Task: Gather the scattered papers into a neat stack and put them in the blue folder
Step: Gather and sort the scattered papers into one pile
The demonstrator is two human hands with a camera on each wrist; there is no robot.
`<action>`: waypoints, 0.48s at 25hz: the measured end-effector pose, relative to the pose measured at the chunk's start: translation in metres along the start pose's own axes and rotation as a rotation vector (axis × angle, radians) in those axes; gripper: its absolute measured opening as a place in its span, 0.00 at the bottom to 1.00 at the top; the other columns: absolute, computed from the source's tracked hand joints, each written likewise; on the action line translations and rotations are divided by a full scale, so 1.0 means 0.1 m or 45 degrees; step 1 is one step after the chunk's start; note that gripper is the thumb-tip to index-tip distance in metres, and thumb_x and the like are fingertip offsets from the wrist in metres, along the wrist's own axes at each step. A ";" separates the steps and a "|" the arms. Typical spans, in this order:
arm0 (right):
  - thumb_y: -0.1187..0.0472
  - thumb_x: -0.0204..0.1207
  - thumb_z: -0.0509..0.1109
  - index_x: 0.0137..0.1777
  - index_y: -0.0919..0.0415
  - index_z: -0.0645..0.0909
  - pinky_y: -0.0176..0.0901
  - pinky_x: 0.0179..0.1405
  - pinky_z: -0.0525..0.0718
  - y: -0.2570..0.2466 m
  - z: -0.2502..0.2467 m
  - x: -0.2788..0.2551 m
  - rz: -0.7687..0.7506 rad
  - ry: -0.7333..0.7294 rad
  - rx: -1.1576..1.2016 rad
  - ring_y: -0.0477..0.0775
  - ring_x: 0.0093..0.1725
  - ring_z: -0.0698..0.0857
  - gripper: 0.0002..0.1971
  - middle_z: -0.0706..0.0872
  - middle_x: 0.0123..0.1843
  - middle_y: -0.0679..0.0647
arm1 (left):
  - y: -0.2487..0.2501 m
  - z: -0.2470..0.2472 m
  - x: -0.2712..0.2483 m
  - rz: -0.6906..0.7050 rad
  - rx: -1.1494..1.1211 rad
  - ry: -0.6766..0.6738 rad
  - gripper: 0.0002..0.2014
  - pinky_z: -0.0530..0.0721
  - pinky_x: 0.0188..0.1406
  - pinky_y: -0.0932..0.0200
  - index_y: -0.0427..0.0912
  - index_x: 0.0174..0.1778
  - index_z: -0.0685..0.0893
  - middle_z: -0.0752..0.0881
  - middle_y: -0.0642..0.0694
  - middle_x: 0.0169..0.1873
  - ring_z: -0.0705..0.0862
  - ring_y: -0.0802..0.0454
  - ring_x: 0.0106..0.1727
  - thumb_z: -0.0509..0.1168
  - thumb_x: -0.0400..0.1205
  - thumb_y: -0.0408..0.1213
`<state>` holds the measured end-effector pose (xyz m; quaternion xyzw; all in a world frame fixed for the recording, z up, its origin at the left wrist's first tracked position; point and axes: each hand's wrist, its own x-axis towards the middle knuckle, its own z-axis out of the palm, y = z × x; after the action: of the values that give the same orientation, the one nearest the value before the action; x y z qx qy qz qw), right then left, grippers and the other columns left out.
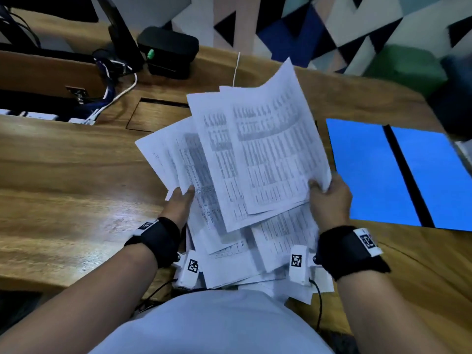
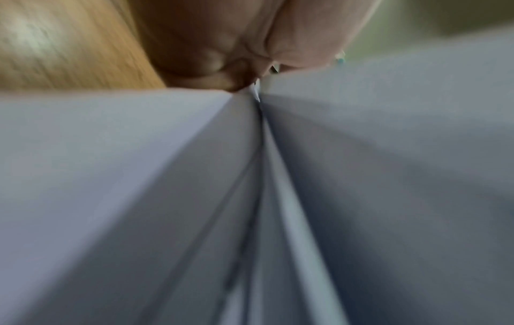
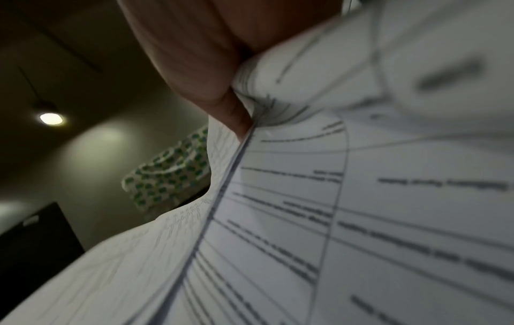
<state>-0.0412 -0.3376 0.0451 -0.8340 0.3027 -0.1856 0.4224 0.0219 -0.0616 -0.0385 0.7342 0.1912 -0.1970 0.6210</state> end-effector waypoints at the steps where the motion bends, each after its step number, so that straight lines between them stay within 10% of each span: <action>1: 0.66 0.78 0.66 0.61 0.66 0.80 0.42 0.49 0.78 0.13 0.10 -0.08 0.026 -0.118 -0.022 0.55 0.54 0.83 0.13 0.86 0.57 0.63 | 0.04 0.02 -0.02 -0.031 -0.048 -0.009 0.35 0.73 0.73 0.41 0.43 0.74 0.70 0.77 0.46 0.71 0.77 0.44 0.69 0.60 0.78 0.64; 3: 0.66 0.76 0.68 0.63 0.64 0.79 0.49 0.59 0.82 0.36 0.27 -0.25 0.155 -0.366 -0.054 0.61 0.60 0.84 0.15 0.86 0.60 0.62 | 0.08 0.04 -0.04 -0.049 -0.037 -0.063 0.42 0.73 0.72 0.45 0.43 0.75 0.69 0.76 0.48 0.71 0.77 0.45 0.70 0.63 0.73 0.70; 8: 0.68 0.65 0.77 0.58 0.62 0.82 0.49 0.60 0.82 0.52 0.12 -0.20 0.259 -0.967 -0.218 0.59 0.58 0.84 0.19 0.87 0.55 0.57 | -0.03 0.05 0.02 0.031 0.213 0.030 0.23 0.79 0.57 0.51 0.35 0.70 0.70 0.82 0.36 0.61 0.82 0.40 0.61 0.68 0.79 0.29; 12: 0.64 0.74 0.74 0.75 0.66 0.71 0.57 0.70 0.77 0.69 -0.13 0.16 0.455 -0.646 -0.353 0.64 0.70 0.79 0.30 0.78 0.72 0.61 | -0.03 -0.02 0.01 0.020 0.166 0.013 0.25 0.77 0.57 0.54 0.34 0.72 0.69 0.81 0.38 0.61 0.80 0.45 0.56 0.66 0.79 0.23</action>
<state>-0.0599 -0.3875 -0.0030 -0.8369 0.3517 0.1477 0.3925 0.0216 -0.0588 -0.0416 0.7756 0.1754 -0.2004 0.5723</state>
